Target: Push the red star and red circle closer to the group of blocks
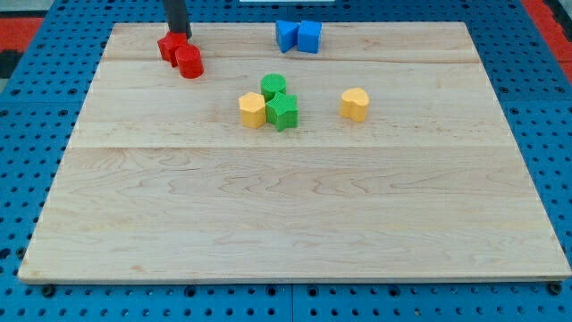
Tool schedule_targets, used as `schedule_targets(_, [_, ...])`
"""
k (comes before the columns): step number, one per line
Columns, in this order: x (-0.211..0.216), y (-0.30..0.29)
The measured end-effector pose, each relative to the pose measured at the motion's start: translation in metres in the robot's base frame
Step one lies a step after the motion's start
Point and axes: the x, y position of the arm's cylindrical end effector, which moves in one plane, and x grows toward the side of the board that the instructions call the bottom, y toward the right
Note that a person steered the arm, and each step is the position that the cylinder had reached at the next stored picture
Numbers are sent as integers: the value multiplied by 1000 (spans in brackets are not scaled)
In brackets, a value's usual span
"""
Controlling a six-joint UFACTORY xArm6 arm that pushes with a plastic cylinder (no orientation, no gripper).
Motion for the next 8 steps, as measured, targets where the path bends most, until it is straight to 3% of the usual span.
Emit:
schedule_targets(2, [-24, -7])
schedule_targets(5, [-3, -55])
schedule_targets(8, [30, -23])
